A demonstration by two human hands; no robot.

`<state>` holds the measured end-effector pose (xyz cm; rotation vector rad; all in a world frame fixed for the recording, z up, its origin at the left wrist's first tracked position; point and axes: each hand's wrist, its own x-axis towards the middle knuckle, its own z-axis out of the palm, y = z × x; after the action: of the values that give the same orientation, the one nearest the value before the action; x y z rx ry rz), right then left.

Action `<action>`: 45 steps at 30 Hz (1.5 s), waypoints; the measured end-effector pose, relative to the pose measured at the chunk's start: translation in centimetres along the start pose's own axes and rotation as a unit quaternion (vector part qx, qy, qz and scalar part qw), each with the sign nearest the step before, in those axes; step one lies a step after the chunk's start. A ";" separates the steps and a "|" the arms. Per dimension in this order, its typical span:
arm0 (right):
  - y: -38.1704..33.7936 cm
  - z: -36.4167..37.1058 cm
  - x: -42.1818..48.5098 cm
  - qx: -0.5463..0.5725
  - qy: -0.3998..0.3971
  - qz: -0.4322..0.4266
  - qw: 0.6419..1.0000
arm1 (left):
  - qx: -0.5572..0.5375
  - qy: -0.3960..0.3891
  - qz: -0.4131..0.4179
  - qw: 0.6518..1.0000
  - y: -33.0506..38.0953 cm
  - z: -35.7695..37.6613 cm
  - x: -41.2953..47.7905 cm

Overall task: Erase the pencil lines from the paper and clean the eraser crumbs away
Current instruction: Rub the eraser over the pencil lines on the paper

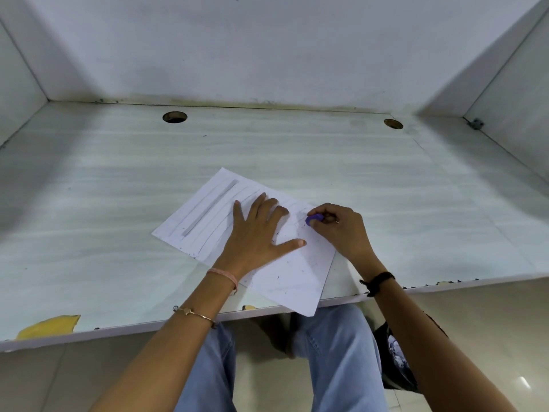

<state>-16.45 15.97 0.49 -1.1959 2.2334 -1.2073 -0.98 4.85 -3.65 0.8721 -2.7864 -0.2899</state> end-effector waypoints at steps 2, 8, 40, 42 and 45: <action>-0.6 0.4 0.0 0.003 -0.010 -0.014 1.000 | -0.005 -0.028 0.000 1.000 -0.1 0.5 0.2; -1.4 1.3 0.8 -0.088 -0.043 -0.065 0.993 | 0.016 -0.056 -0.003 0.998 -0.4 0.9 0.4; -1.5 0.5 1.9 -0.153 -0.097 -0.084 0.980 | 0.029 -0.051 0.002 0.998 -0.5 1.1 0.6; -1.8 0.8 1.9 -0.157 -0.070 -0.085 0.981 | 0.031 -0.055 -0.002 0.998 -0.6 1.2 0.7; -2.4 0.7 1.2 -0.166 -0.147 -0.120 0.968 | 0.043 -0.050 0.007 0.998 -0.6 1.2 0.6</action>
<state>-15.49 14.00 2.14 -1.6925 2.1610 -0.6812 -1.46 4.15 -4.90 0.8809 -2.9156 -0.2178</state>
